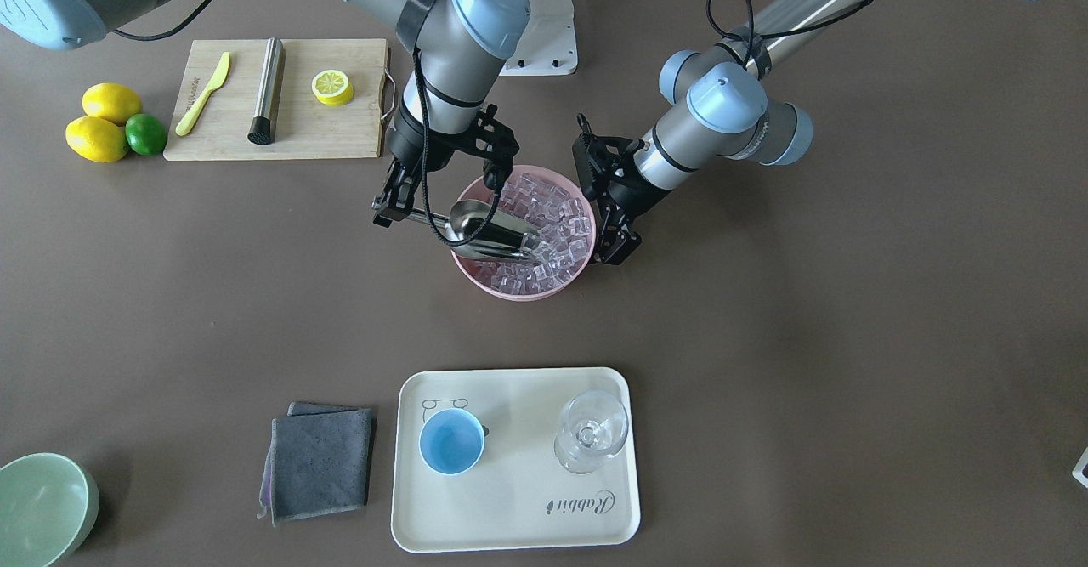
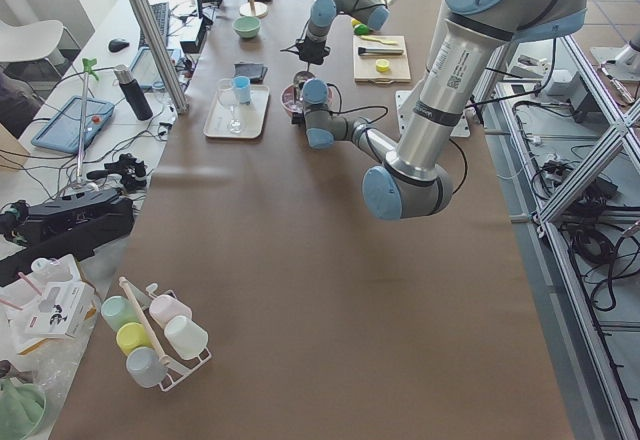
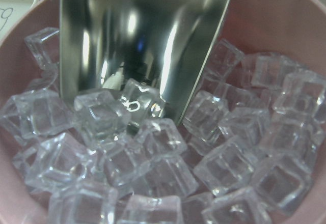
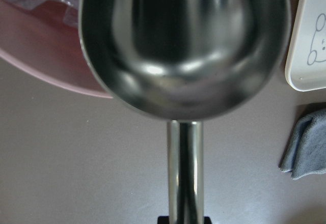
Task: Put ice in cup with scoop
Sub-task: 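Drag the scoop through the ice cubes with the right gripper to fill it, then lift the filled scoop up out of the bowl with the right gripper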
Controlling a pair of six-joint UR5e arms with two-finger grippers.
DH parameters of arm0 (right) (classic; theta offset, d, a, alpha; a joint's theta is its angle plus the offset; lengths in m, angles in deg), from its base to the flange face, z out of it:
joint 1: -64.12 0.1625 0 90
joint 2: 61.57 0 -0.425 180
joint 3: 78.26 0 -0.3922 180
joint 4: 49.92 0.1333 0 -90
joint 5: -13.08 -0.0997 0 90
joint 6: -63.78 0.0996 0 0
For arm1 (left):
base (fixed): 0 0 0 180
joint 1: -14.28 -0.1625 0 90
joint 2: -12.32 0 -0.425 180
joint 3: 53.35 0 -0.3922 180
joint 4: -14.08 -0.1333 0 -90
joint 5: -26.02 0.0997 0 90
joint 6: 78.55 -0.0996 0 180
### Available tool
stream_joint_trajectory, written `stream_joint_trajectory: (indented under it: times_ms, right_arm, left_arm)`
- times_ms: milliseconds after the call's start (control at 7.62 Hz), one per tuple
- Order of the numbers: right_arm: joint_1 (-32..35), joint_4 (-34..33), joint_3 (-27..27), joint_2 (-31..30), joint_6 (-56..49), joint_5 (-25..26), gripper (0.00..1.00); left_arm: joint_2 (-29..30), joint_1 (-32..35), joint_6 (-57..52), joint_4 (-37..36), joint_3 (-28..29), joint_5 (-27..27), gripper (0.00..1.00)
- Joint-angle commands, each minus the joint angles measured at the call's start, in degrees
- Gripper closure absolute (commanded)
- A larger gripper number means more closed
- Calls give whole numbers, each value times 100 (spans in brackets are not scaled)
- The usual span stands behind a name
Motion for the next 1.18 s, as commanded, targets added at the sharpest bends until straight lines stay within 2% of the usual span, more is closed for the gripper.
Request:
stream_joint_trajectory:
  times_ms: [0, 263, 394, 657, 1051]
  right_arm:
    - [0, 488, -131, -303, 71, -101, 100]
    - [0, 867, -473, -734, 159, -355, 100]
    - [0, 1164, -510, -875, 229, -539, 100]
    - [9, 1307, -589, -937, 334, -734, 100]
    - [9, 2141, -598, -1306, 536, -1042, 100]
  left_arm:
    - [0, 0, 0, -3, 0, -3, 1]
    - [0, 0, 0, 5, 0, -3, 1]
    - [0, 0, 0, 5, 0, -3, 1]
    - [0, 0, 0, 5, 0, -3, 1]
    - [0, 0, 0, -3, 0, -3, 1]
